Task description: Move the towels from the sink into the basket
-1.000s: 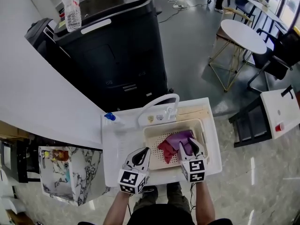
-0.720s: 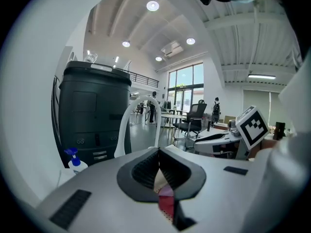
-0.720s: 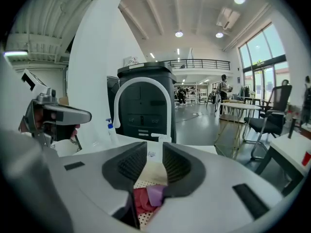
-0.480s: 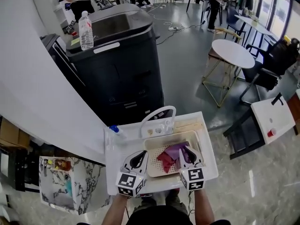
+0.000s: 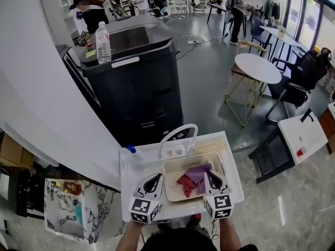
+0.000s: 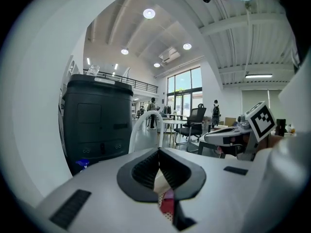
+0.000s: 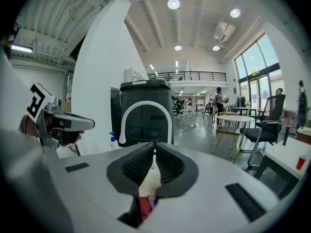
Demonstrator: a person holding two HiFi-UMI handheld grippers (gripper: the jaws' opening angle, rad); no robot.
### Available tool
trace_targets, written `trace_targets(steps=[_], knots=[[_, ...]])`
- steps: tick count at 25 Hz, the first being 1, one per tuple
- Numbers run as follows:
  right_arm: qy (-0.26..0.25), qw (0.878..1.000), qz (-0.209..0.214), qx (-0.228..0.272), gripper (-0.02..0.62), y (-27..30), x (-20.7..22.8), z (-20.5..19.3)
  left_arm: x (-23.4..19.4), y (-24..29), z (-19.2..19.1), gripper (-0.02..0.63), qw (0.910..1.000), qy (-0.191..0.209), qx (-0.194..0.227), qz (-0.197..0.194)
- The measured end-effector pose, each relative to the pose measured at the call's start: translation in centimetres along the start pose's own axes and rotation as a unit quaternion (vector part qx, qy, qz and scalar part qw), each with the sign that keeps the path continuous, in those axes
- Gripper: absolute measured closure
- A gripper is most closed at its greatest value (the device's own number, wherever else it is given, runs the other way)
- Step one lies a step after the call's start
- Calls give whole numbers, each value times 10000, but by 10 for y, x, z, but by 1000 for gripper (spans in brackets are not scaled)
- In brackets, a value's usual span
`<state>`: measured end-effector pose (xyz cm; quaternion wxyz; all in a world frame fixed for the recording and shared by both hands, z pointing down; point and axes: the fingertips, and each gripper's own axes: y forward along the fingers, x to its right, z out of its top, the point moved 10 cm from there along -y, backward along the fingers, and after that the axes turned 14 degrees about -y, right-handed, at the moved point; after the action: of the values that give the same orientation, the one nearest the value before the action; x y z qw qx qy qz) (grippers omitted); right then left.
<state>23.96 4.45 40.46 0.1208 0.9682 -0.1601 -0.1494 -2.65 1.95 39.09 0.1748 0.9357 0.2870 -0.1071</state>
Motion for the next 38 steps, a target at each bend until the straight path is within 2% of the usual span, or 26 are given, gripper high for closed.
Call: trace_targets(steps=[13, 38], knots=[[-47, 10000, 2, -54, 554, -17, -13, -5, -13, -22, -2, 598, 9997, 32, 52, 222], [-94, 9998, 135, -134, 557, -4, -18, -8, -19, -14, -7, 598, 9998, -68, -63, 177]])
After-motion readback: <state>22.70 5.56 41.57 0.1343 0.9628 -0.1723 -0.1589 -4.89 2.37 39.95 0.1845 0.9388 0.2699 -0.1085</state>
